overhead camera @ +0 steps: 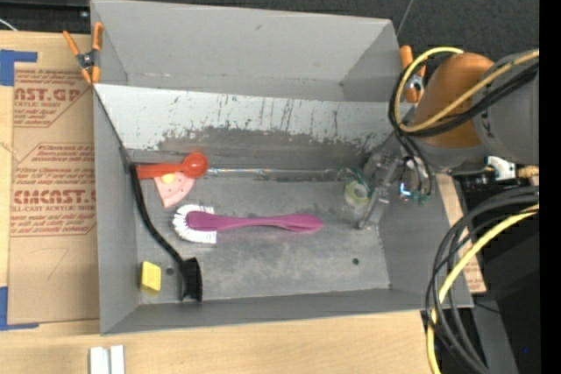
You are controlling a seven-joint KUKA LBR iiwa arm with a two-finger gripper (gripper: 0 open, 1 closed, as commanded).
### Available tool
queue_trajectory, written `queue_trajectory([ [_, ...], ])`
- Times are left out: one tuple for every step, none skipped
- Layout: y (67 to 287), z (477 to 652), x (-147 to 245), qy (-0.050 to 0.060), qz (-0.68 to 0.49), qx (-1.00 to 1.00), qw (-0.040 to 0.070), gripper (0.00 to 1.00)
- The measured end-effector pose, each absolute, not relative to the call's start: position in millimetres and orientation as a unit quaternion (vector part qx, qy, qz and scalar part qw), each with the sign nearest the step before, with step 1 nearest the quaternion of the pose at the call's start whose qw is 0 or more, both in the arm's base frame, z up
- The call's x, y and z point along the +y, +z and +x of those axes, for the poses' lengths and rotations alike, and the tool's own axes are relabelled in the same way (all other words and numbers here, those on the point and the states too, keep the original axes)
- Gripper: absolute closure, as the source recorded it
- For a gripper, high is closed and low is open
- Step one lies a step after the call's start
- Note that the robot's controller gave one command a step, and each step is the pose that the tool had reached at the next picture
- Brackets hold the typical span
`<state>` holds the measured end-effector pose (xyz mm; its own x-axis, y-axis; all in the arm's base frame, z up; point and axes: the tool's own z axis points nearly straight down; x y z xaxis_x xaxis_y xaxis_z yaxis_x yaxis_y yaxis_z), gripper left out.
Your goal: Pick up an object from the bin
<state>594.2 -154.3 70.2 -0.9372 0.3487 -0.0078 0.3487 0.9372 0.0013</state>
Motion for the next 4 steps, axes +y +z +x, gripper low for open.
queue_trajectory([
  [69, 591.3, -140, 0.000, 0.279, 0.960, 0.001, 1.00],
  [70, 591.3, -140, 0.000, 0.279, 0.960, 0.001, 1.00],
  [85, 590.1, -140, 0.000, 0.279, 0.960, 0.000, 1.00],
  [100, 590.9, -140, 0.000, 0.279, 0.960, 0.001, 1.00],
])
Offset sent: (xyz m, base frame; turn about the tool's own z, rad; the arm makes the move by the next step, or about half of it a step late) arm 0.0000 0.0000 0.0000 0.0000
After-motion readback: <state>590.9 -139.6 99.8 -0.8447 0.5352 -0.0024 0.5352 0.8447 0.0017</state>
